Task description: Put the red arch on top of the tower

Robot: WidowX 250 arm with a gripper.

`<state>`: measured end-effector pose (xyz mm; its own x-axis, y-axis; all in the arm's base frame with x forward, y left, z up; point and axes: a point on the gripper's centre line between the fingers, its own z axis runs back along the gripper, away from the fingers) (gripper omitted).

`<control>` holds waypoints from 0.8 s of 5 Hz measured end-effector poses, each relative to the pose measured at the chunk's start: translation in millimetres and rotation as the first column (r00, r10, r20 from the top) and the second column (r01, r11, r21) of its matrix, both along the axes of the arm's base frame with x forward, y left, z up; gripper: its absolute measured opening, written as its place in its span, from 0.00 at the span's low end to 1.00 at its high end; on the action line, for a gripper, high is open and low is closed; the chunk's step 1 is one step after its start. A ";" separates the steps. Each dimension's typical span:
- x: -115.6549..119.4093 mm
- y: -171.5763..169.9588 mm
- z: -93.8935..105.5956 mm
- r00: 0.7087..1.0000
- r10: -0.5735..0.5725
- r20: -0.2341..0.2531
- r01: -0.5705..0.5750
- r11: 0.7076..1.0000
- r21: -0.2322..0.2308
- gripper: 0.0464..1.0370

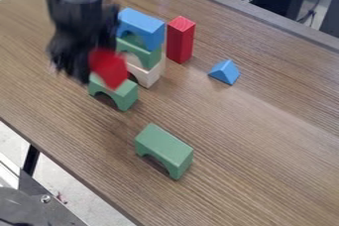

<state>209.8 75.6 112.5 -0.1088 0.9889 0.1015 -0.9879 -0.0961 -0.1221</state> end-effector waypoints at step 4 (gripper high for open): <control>94.1 18.1 36.3 0.985 0.164 0.056 -0.165 0.986 0.014 0.56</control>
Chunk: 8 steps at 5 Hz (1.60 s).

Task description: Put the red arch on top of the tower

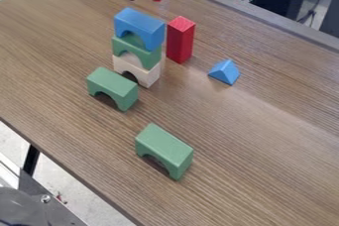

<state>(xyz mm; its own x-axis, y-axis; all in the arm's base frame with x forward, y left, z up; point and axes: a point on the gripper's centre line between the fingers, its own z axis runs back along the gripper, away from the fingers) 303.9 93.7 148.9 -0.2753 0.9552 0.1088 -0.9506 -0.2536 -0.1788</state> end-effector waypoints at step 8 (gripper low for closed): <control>3.6 -4.4 -17.9 0.983 -0.090 -0.161 0.113 0.984 0.140 0.56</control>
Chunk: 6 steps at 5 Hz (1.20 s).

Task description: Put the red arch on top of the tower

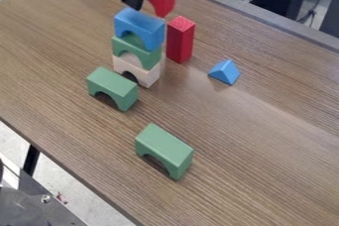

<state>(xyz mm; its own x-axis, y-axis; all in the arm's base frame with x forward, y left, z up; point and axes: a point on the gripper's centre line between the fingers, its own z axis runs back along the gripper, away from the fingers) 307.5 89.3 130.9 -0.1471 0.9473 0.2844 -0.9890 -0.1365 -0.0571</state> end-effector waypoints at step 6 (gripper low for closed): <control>-10.4 3.1 -11.0 0.999 -0.007 -0.044 0.008 1.000 0.012 0.91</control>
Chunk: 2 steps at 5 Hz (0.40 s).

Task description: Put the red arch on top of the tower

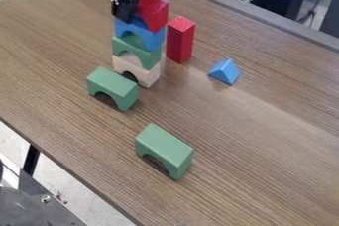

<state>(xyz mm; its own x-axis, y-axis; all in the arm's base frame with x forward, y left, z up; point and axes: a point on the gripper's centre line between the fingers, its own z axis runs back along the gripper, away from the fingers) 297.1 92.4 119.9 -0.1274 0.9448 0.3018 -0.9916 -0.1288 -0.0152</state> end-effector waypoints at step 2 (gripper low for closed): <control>-1.4 0.8 5.1 0.999 0.036 -0.008 -0.036 0.999 -0.032 0.96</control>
<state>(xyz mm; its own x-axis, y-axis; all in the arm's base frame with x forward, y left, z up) 295.7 93.2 125.0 -0.1594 0.9489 0.2723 -0.9863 -0.1647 -0.0033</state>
